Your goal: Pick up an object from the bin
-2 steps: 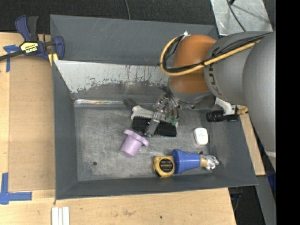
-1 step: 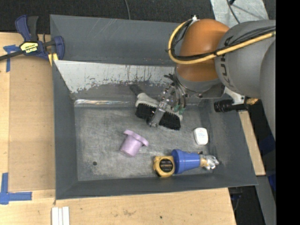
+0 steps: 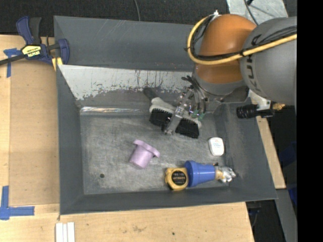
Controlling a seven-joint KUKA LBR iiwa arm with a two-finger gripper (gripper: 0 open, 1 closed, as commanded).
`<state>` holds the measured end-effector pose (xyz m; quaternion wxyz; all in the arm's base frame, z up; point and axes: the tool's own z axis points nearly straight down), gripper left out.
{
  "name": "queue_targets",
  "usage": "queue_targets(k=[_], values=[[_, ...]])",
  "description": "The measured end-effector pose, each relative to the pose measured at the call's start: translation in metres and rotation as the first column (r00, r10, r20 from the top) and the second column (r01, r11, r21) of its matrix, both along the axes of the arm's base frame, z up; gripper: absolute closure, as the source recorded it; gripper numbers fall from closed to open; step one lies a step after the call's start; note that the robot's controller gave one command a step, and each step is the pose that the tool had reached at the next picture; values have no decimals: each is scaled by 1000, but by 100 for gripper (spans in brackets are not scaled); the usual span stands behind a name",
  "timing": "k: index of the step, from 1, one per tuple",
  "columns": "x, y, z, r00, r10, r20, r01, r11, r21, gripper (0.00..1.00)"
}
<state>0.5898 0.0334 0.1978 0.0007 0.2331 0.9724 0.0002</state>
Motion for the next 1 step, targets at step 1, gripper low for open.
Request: queue_targets(k=[1], values=[[3,4,52,1000,1,-5,-1,1000,-1,100]])
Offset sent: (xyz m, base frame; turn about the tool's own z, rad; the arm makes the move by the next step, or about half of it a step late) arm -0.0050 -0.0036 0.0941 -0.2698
